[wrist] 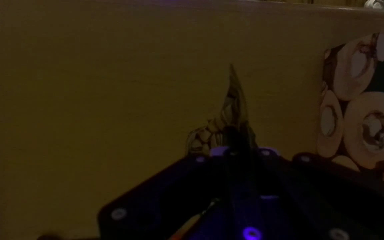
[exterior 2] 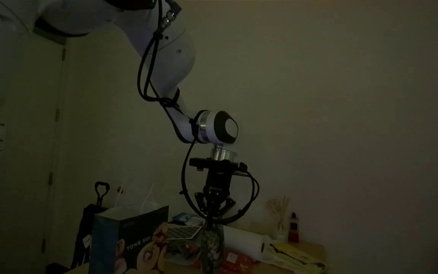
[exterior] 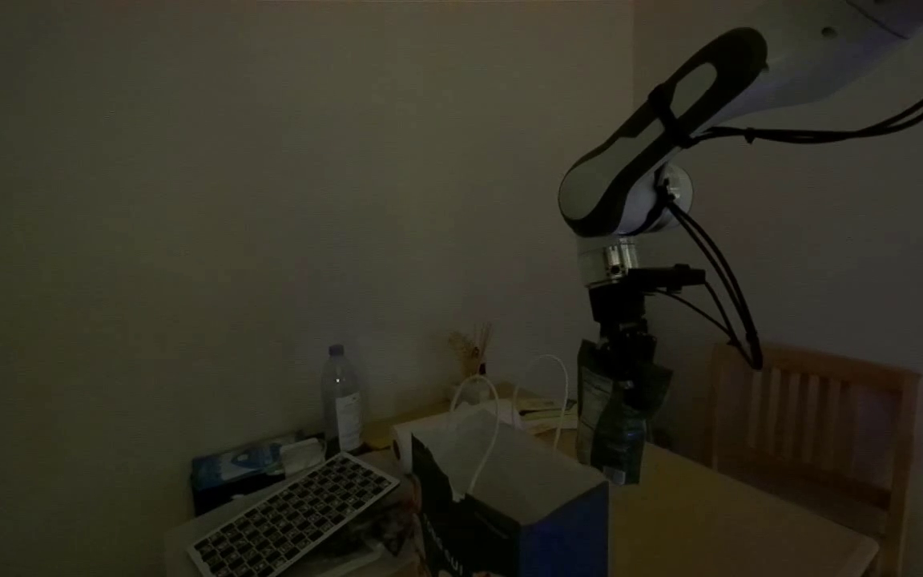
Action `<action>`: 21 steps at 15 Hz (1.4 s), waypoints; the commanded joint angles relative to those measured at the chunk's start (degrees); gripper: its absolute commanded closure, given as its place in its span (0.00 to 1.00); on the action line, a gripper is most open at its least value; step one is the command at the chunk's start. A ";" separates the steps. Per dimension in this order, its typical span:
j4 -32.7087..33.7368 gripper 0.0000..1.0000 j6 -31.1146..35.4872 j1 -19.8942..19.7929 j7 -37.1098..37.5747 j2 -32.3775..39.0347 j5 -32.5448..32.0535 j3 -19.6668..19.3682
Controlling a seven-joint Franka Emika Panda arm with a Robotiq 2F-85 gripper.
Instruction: Put the green sachet in the bag
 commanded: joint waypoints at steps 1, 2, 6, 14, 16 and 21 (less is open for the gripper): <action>-2.01 0.99 -0.90 2.66 5.46 -7.04 -2.90 1.37; -2.01 0.99 -0.98 3.46 7.34 -8.36 -4.09 1.80; -1.76 0.99 -3.66 6.48 17.06 -13.56 -12.26 4.23; -0.03 0.97 -5.00 6.80 18.19 -11.92 -12.90 5.08; -0.02 0.97 -4.99 6.80 18.19 -11.69 -12.90 5.05; -0.34 0.99 -8.73 8.48 22.89 -15.34 -11.89 7.01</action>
